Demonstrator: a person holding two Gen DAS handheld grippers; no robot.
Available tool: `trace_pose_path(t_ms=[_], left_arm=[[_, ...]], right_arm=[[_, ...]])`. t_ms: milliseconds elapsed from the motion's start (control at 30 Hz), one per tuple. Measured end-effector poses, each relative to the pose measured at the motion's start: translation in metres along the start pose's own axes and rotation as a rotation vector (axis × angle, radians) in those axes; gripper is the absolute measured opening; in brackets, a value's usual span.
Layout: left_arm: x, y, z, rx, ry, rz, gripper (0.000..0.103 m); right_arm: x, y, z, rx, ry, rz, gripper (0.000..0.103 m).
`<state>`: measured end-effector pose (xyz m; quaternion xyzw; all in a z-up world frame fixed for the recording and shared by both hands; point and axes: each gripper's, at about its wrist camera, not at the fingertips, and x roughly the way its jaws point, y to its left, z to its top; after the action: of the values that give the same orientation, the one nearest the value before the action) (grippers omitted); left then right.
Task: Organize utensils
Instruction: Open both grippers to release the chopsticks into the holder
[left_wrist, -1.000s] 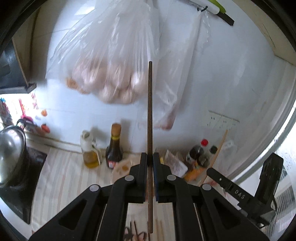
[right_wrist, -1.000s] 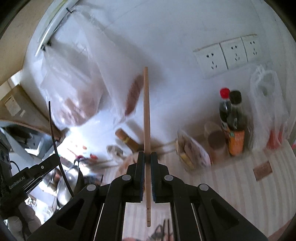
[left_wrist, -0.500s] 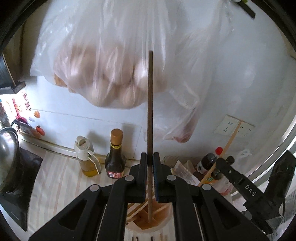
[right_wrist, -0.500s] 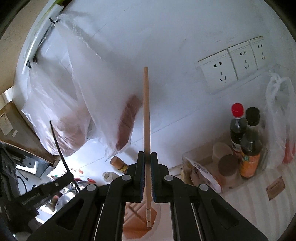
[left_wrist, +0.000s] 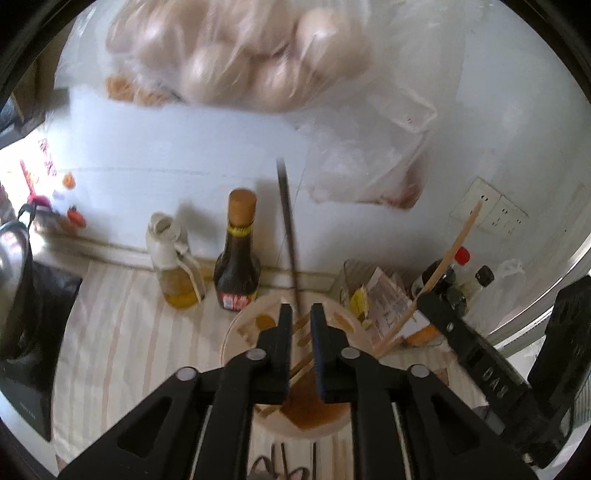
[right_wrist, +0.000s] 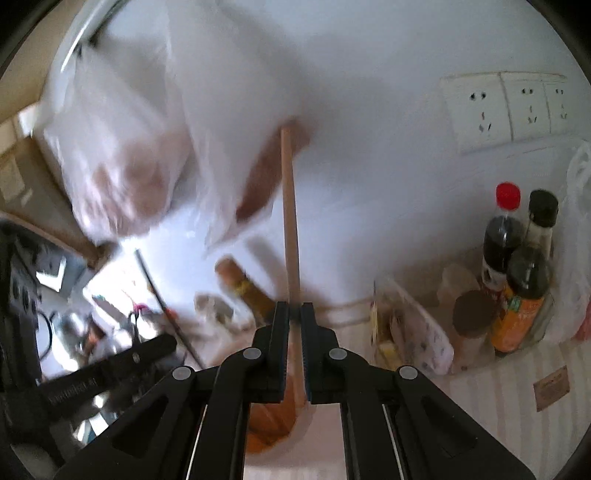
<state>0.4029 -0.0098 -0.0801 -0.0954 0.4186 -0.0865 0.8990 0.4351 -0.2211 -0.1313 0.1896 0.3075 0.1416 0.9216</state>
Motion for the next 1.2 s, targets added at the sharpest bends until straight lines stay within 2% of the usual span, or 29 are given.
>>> trace_pose_path(t_ms=[33,67,100,133,233,267,333,400,500,567,733,833,967,1200], left_arm=[[-0.002,0.001,0.0,-0.002,0.003,0.018,0.05],[-0.007,0.002,0.0,-0.003,-0.003,0.036,0.07],[-0.011,0.004,-0.001,-0.006,-0.012,0.043,0.097],[-0.02,0.006,-0.002,-0.015,-0.038,0.05,0.101],[-0.037,0.012,-0.005,-0.006,-0.069,0.093,0.103],[-0.042,0.015,-0.008,0.002,-0.081,0.119,0.103],[-0.05,0.019,-0.017,0.035,-0.106,0.181,0.103],[-0.055,0.023,-0.028,0.061,-0.114,0.24,0.103],[-0.064,0.029,-0.044,0.085,-0.119,0.291,0.103],[-0.069,0.033,-0.052,0.085,-0.117,0.298,0.103],[-0.085,0.044,-0.066,0.054,-0.119,0.293,0.103],[-0.087,0.049,-0.076,0.051,-0.103,0.308,0.103],[-0.072,0.057,-0.103,0.049,-0.018,0.319,0.103],[-0.001,0.074,-0.163,0.059,0.237,0.368,0.103]], right_arm=[[0.0,0.0,-0.003,-0.005,0.02,-0.006,0.02],[-0.003,0.0,-0.007,-0.004,0.034,-0.011,0.035],[-0.005,-0.002,-0.009,-0.001,0.039,-0.011,0.048],[-0.011,-0.004,-0.013,0.004,0.041,-0.016,0.051],[-0.026,-0.003,-0.023,-0.03,0.047,-0.049,0.058],[-0.032,-0.002,-0.027,-0.053,0.051,-0.068,0.064],[-0.04,0.005,-0.033,-0.099,0.056,-0.106,0.079],[-0.049,0.015,-0.041,-0.157,0.06,-0.156,0.103],[-0.064,0.031,-0.05,-0.231,0.05,-0.206,0.103],[-0.076,0.04,-0.055,-0.253,0.036,-0.212,0.103],[-0.093,0.059,-0.06,-0.249,0.039,-0.202,0.103],[-0.096,0.061,-0.069,-0.217,0.075,-0.2,0.103],[-0.08,0.049,-0.099,-0.196,0.193,-0.245,0.103],[-0.029,-0.006,-0.171,-0.062,0.475,-0.306,0.103]])
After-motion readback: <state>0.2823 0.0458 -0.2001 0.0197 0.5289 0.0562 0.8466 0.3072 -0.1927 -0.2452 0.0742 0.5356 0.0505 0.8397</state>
